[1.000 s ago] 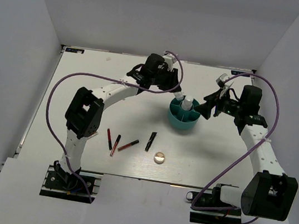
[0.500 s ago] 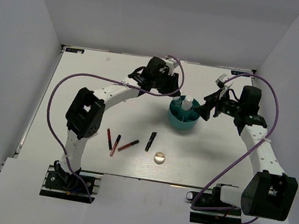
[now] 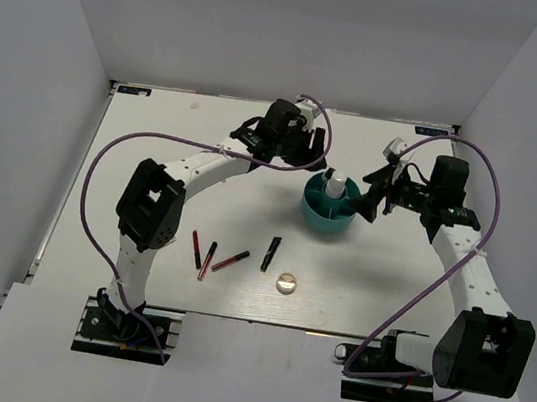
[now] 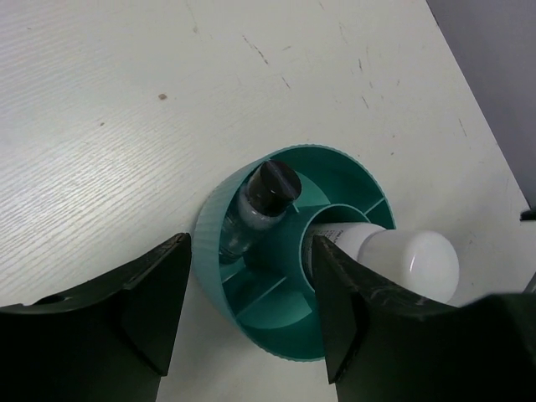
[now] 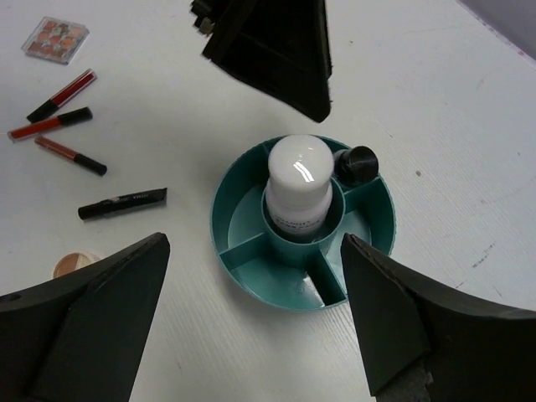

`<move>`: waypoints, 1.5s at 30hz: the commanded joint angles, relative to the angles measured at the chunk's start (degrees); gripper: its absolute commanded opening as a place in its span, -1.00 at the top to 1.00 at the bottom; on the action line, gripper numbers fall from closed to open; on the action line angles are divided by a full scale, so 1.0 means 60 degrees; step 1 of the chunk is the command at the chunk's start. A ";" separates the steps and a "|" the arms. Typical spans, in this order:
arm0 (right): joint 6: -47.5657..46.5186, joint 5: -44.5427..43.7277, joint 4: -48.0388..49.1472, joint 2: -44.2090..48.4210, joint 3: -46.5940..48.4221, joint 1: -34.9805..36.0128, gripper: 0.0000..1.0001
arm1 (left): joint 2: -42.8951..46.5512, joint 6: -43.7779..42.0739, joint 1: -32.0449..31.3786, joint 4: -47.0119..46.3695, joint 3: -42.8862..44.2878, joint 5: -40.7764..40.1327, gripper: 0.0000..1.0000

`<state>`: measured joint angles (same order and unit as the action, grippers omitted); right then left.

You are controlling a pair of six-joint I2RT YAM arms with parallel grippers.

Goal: Organize the makeup

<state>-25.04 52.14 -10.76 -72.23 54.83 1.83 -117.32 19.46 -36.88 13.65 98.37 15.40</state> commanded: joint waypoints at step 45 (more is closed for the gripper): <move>-1.2014 -0.3709 -0.4374 -0.3941 0.1657 0.7678 -0.19 | 1.2536 0.5428 0.0171 0.4170 -0.9481 -0.5056 -0.45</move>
<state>-99.90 33.65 -41.30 -93.76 62.00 45.91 -43.24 51.57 -35.90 37.36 40.95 -13.10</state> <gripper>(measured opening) 0.594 0.725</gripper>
